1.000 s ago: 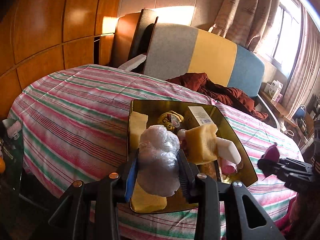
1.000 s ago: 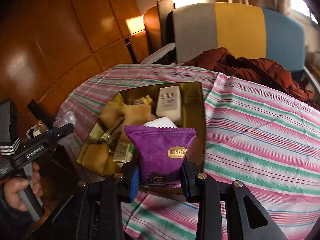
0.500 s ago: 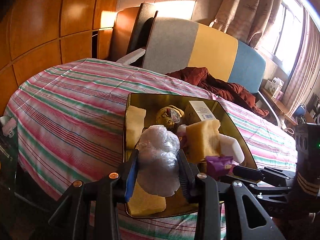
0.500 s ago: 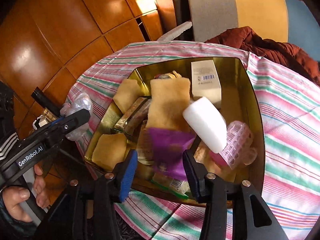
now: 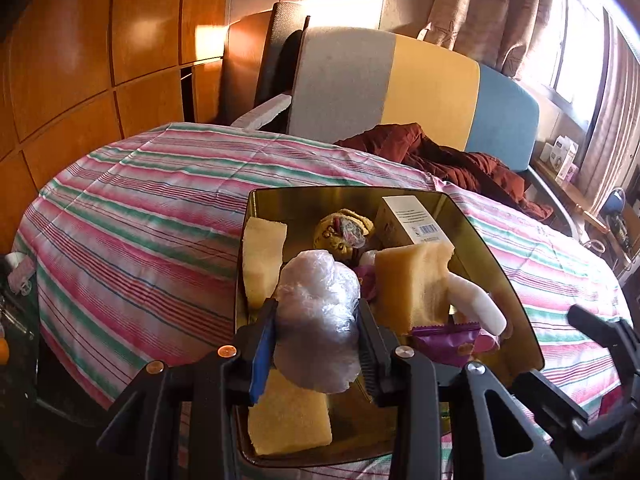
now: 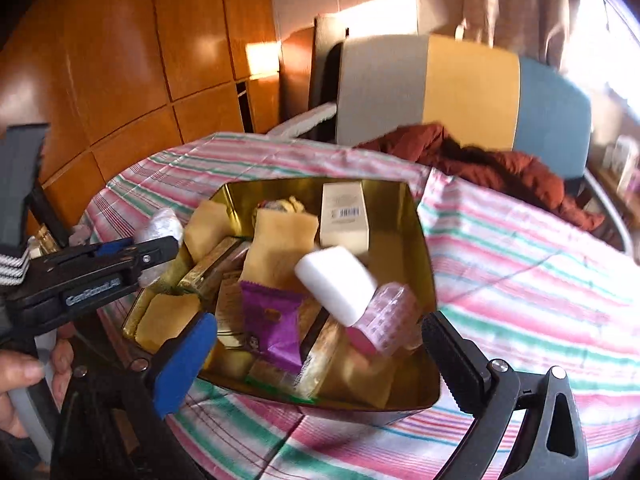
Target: Organize objects
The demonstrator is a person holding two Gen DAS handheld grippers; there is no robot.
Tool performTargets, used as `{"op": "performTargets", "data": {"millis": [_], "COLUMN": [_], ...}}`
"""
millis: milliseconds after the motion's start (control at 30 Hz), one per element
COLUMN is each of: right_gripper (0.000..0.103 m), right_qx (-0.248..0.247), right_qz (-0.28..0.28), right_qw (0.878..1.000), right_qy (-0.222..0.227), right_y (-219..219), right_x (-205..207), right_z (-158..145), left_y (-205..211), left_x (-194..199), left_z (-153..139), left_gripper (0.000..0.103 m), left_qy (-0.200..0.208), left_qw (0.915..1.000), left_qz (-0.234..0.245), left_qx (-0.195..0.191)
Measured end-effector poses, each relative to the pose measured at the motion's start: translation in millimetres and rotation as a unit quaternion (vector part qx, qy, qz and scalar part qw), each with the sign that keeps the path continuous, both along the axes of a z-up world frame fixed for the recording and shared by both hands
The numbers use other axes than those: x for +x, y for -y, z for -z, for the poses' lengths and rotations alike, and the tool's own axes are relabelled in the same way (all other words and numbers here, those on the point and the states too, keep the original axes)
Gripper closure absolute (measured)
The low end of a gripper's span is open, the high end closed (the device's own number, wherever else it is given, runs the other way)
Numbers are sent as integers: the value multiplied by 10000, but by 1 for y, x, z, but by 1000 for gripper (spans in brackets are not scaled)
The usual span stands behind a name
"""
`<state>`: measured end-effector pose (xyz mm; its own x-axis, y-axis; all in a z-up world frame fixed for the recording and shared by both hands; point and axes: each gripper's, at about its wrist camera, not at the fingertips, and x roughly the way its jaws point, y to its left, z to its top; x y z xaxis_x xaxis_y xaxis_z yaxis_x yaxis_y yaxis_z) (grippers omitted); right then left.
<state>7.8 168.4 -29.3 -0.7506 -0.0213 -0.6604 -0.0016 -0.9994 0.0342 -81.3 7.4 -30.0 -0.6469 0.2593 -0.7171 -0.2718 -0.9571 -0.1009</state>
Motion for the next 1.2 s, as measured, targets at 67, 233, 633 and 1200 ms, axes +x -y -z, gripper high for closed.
{"op": "performTargets", "data": {"millis": [67, 233, 633, 1200], "right_gripper": [0, 0, 0, 0], "right_qx": [172, 150, -29, 239], "right_qz": [25, 72, 324, 983], "right_qw": [9998, 9999, 9995, 9948], "right_qy": [-114, 18, 58, 141], "right_y": [3, -1, -11, -29], "right_x": [5, 1, 4, -3], "right_z": [-4, -6, 0, -13], "left_y": [-4, -12, -17, -3], "left_x": [-1, 1, 5, 41], "left_z": [0, -5, -14, -28], "left_gripper": [66, 65, 58, 33], "left_qy": [5, -109, -233, -550], "left_qw": [10000, 9999, 9997, 9967], "left_qz": [-5, 11, 22, -454], "left_qx": [8, -45, -116, -382]}}
